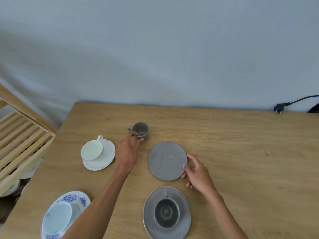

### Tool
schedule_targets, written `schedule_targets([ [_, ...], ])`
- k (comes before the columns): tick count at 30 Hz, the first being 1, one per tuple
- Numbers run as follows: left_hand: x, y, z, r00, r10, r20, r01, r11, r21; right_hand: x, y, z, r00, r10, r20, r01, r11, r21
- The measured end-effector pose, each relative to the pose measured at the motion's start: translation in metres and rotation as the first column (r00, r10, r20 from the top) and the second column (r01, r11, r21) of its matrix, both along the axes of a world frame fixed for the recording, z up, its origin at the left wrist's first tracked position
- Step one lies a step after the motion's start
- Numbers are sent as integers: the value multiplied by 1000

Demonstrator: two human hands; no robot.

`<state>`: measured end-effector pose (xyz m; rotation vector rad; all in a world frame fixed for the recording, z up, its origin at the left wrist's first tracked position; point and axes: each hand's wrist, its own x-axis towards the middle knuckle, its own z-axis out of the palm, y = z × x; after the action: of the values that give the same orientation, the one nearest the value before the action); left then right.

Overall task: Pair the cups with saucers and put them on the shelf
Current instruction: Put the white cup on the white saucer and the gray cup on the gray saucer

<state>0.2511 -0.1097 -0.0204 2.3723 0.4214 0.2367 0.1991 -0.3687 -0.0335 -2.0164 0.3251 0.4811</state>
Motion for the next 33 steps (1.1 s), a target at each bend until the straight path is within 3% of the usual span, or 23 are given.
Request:
schedule_targets([
  [8, -10, 5, -1, 999, 20, 30, -19, 999, -26, 14, 11, -6, 1000, -28, 4, 28, 996, 83],
  [13, -25, 0, 5, 996, -54, 77, 69, 976, -207, 28, 28, -5, 999, -38, 5, 37, 993, 108],
  [19, -37, -14, -5, 968, -237, 84, 248, 953, -174, 35, 40, -8, 999, -50, -4, 50, 989, 142],
  [33, -37, -23, -15, 969, -242, 52, 245, 967, -66, 35, 37, -9, 999, -39, -10, 40, 983, 177],
])
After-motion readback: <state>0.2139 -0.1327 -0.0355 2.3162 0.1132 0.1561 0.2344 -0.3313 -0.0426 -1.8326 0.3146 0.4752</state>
